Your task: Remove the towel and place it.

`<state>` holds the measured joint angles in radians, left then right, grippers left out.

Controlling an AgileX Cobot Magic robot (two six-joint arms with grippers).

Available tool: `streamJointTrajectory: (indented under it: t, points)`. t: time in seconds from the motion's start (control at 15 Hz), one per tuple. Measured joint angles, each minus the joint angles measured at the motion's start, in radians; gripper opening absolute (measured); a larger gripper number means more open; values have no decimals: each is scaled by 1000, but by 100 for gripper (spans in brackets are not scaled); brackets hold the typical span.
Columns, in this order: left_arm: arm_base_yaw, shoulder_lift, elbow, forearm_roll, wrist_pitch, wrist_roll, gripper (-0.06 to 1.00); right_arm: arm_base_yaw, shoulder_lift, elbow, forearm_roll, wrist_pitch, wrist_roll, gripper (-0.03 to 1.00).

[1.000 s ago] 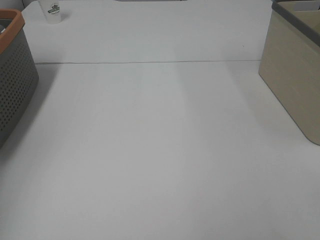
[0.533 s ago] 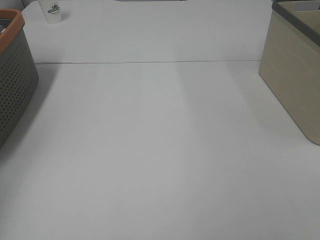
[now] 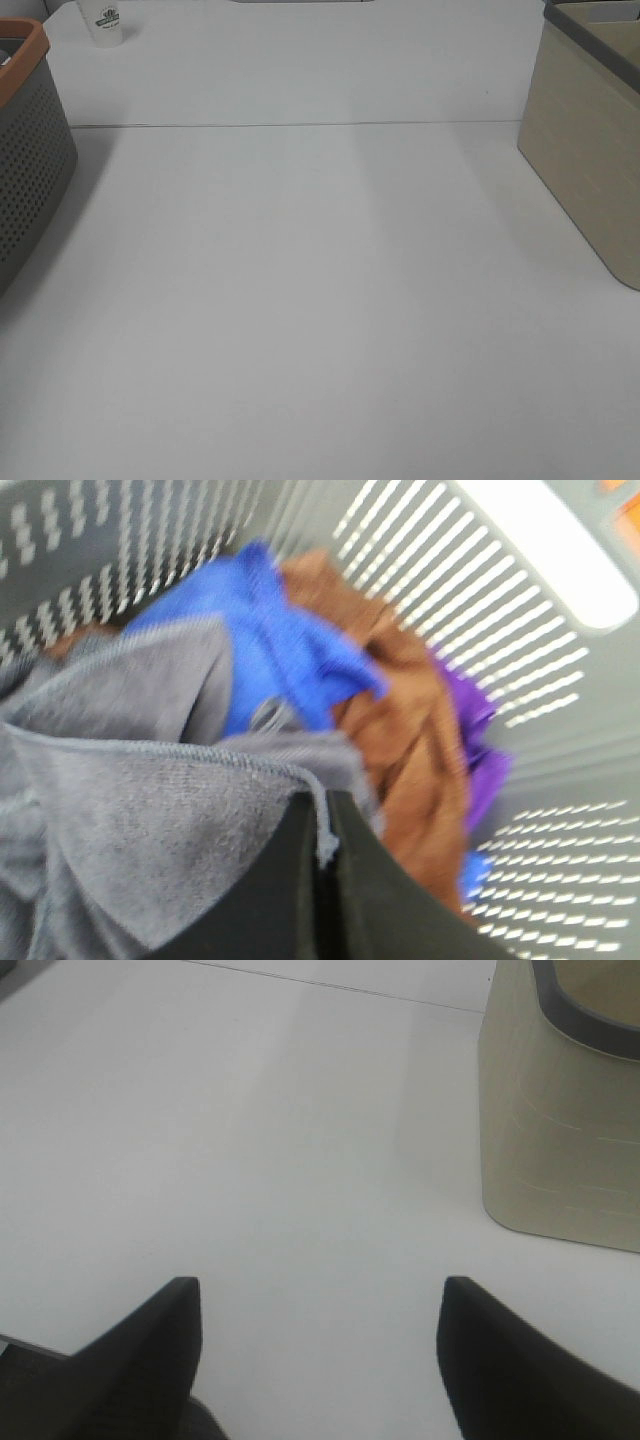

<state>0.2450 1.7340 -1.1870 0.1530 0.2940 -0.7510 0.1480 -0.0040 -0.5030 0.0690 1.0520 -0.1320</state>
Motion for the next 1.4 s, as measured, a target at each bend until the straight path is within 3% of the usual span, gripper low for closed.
streamJointTrajectory:
  t: [0.2,0.4,0.8,1.0,1.4]
  points:
    - [-35,-108,0,41,-120,0,0,0,0,0,0,0,0,67]
    - [-101,-251,-9,75,-411,6,0,0,0,0,-3,0,0,67]
    - [-194,-310,-186,82,-446,84,0,0,0,0,-3,0,0,67]
    - [-307,-310,-372,82,-446,93,0,0,0,0,-3,0,0,67]
    - [-438,-262,-597,85,-446,110,0,0,20,0,-3,-3,0,67]
